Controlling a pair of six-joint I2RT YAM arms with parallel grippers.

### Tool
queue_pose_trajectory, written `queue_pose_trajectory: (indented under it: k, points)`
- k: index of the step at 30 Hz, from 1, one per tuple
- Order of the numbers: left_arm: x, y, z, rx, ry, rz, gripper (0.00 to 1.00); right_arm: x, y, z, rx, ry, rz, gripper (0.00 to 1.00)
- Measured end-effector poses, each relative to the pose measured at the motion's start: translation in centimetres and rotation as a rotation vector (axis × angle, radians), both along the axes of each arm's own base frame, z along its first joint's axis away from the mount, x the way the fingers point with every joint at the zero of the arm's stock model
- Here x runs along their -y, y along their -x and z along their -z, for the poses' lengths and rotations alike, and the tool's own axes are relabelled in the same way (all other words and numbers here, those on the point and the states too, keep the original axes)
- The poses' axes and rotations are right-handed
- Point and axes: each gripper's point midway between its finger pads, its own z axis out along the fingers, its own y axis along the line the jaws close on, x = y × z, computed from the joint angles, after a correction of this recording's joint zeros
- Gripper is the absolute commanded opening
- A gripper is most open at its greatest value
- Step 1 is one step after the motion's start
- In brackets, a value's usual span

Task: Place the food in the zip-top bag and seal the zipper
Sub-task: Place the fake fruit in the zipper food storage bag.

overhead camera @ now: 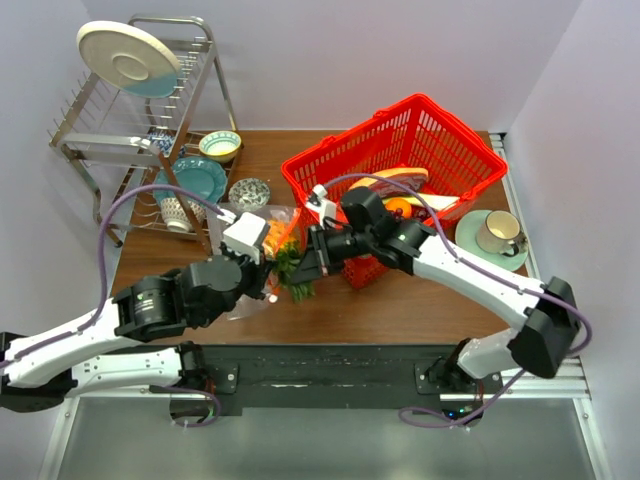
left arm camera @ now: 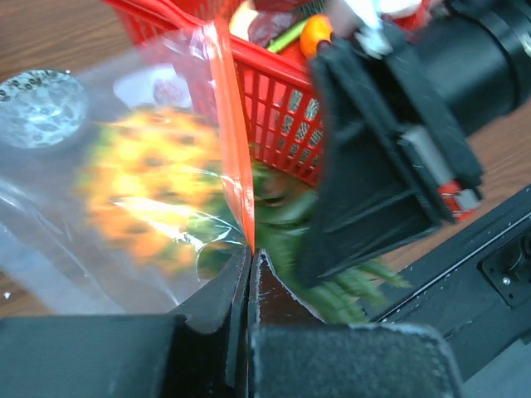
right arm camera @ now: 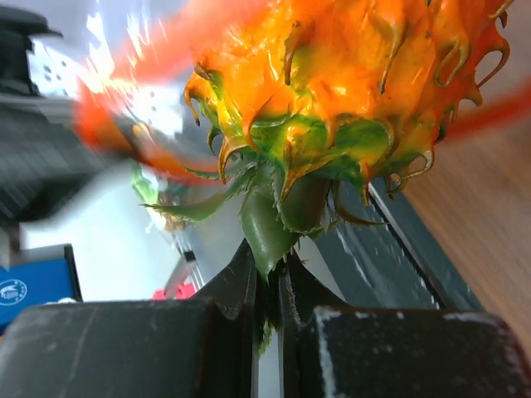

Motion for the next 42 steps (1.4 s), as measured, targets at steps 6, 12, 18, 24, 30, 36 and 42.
queue_pose_trajectory:
  k: [6, 12, 18, 24, 30, 36, 42]
  points:
    - [1.0, -0.3, 1.8, -0.009, -0.069, 0.016, 0.00, -3.1, 0.0, -0.1, -0.004, 0.004, -0.058, 0.00]
    - [0.5, -0.2, 1.2, 0.001, -0.052, 0.015, 0.00, -3.3, 1.2, 1.2, -0.010, 0.053, -0.098, 0.00]
    - [0.2, 0.5, -0.2, 0.009, 0.015, 0.045, 0.00, -3.8, 0.3, 0.3, 0.039, 0.034, -0.073, 0.02]
    - [0.4, 1.1, -0.6, -0.004, 0.051, 0.083, 0.00, -3.8, -0.9, 0.5, 0.087, 0.053, -0.022, 0.04]
    - [0.8, 1.8, -0.7, -0.019, 0.067, 0.125, 0.00, -3.8, -1.4, 0.5, 0.112, 0.062, -0.010, 0.09]
    - [1.7, 2.2, 0.7, -0.040, 0.055, 0.165, 0.00, -3.0, -3.0, -0.1, 0.163, 0.079, 0.088, 0.08]
    - [3.1, 2.1, 2.3, -0.056, 0.049, 0.185, 0.00, -1.9, -3.9, -2.4, 0.212, 0.013, 0.198, 0.13]
